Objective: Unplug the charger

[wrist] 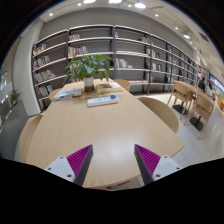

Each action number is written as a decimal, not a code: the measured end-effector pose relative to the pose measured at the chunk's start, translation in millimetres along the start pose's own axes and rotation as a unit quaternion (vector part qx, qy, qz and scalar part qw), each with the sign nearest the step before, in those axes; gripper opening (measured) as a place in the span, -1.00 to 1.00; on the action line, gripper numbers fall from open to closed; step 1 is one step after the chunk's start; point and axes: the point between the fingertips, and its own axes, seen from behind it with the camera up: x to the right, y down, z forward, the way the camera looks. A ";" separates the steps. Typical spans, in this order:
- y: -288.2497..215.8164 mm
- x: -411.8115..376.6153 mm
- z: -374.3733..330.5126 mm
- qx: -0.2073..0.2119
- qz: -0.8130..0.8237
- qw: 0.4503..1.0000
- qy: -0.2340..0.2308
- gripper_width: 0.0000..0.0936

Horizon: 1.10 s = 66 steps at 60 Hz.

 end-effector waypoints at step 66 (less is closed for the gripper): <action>-192.6 -8.8 383.8 0.010 -0.086 0.989 -0.117 -0.54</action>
